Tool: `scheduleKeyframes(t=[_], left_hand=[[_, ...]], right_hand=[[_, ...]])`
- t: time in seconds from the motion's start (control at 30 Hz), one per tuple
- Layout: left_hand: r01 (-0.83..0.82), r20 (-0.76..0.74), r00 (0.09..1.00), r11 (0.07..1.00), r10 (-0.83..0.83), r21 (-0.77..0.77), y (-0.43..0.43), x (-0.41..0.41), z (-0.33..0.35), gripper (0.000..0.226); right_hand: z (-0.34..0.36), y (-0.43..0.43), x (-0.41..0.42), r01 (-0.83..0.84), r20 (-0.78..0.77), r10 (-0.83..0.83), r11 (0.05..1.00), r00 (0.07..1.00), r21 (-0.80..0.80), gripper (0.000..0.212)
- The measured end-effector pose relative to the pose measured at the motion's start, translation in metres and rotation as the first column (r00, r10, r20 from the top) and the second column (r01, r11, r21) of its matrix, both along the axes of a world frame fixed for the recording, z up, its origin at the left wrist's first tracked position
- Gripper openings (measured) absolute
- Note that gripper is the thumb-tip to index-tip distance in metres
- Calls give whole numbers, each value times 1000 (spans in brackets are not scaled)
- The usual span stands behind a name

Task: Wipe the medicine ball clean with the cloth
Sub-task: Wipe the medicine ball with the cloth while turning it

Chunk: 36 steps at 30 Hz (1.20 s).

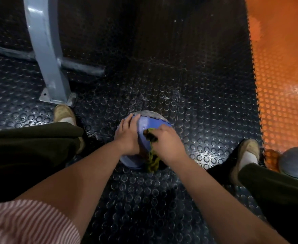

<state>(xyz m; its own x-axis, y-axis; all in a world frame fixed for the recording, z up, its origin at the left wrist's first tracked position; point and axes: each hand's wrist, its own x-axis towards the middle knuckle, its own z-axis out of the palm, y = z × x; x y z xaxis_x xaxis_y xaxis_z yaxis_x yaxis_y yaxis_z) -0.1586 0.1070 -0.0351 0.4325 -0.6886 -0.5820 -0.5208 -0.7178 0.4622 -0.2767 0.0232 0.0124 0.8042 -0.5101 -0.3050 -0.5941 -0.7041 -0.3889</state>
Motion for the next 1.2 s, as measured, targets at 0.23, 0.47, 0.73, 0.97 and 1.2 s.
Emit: scheduleKeyframes(t=[0.23,0.47,0.73,0.97,1.2], left_hand=[[102,88,991,994,-104,26,1,-14,-3,122],[105,63,993,994,-104,-21,-8,-10,-4,123],[179,112,979,982,-171,-56,-4,-10,-9,136],[197,154,971,976,-181,-96,4,-19,-2,139],[163,115,982,977,-148,-137,1,-10,-14,136]], right_hand=[[1,-10,14,93,-22,-95,995,995,-46,30],[-2,-34,38,170,-100,-168,986,981,3,21],[-1,-10,-9,159,-17,-159,987,987,-10,21],[-6,-39,42,225,-115,-223,974,968,4,26],[-5,1,-19,82,-61,-85,995,994,-52,40]])
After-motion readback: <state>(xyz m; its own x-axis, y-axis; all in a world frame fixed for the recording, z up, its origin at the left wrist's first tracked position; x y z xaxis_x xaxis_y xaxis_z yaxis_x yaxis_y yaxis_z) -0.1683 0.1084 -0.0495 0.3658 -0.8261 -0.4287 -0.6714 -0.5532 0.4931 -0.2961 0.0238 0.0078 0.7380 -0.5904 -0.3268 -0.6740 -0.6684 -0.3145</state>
